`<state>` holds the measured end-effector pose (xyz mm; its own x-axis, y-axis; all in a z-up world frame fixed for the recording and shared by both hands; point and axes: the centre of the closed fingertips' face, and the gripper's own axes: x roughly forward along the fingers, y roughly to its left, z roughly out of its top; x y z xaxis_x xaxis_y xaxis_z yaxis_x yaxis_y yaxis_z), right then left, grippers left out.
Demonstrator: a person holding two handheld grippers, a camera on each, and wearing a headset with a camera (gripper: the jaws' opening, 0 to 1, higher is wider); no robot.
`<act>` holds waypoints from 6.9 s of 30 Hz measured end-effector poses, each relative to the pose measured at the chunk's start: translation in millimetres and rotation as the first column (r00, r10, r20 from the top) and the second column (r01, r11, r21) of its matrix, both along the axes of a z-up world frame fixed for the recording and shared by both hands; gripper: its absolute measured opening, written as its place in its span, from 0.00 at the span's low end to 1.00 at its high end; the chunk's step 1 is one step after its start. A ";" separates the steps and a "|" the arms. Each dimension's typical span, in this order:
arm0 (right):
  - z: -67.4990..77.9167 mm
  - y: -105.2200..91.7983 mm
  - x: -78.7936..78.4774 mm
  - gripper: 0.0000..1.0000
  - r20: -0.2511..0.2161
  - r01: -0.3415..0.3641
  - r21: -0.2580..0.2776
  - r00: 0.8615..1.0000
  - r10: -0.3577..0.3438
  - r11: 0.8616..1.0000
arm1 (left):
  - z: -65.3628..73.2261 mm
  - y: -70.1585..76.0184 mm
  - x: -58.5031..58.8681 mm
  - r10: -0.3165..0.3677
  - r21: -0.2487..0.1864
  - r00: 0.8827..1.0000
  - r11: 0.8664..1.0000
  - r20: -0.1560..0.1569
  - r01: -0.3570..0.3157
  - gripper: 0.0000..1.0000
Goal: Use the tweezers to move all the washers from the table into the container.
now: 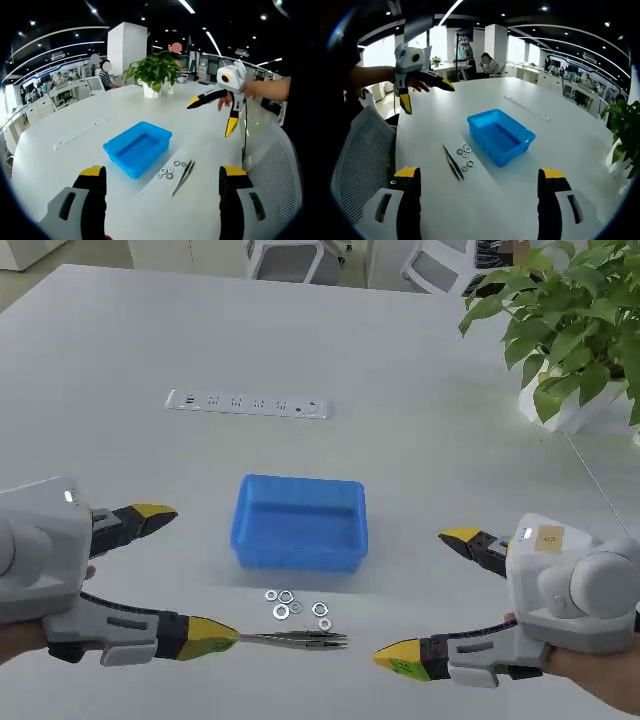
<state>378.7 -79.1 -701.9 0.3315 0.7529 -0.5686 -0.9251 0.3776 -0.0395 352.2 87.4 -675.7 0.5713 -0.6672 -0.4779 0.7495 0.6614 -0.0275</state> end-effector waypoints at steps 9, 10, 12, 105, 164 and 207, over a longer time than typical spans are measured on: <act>0.6 0.8 -0.5 0.98 0.002 -0.004 -0.001 1.000 0.004 1.000 | 0.4 -0.2 -0.3 -0.001 0.000 1.000 1.000 0.000 0.001 0.99; 0.5 0.8 -0.6 0.98 0.001 -0.005 -0.002 1.000 0.005 1.000 | 0.3 -0.2 -0.6 -0.002 0.001 1.000 1.000 0.000 0.002 0.99; 0.5 0.7 -0.6 0.98 0.001 -0.005 -0.002 1.000 0.005 1.000 | 0.4 0.1 -0.5 0.000 0.000 1.000 1.000 0.000 0.000 0.99; -47.3 43.2 -16.8 0.34 -0.005 -0.461 -0.208 0.883 0.470 0.863 | -73.0 -21.0 -8.4 -0.337 0.257 0.932 0.896 -0.133 0.361 0.40; -103.4 79.2 -35.2 0.12 -0.076 -0.599 -0.333 0.786 0.613 0.728 | -109.7 -33.0 -9.8 -0.466 0.326 0.850 0.786 -0.248 0.526 0.06; -75.7 96.1 -39.8 0.10 -0.021 -0.510 -0.172 0.857 0.514 0.843 | -11.9 -92.3 -12.3 -0.591 0.265 0.803 0.764 -0.079 0.589 0.06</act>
<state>338.9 17.0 -777.6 -0.0596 0.7153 -0.6963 -0.9829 -0.1637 -0.0841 339.9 -4.9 -687.6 0.1115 -0.7232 -0.6816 0.9936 0.0690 0.0894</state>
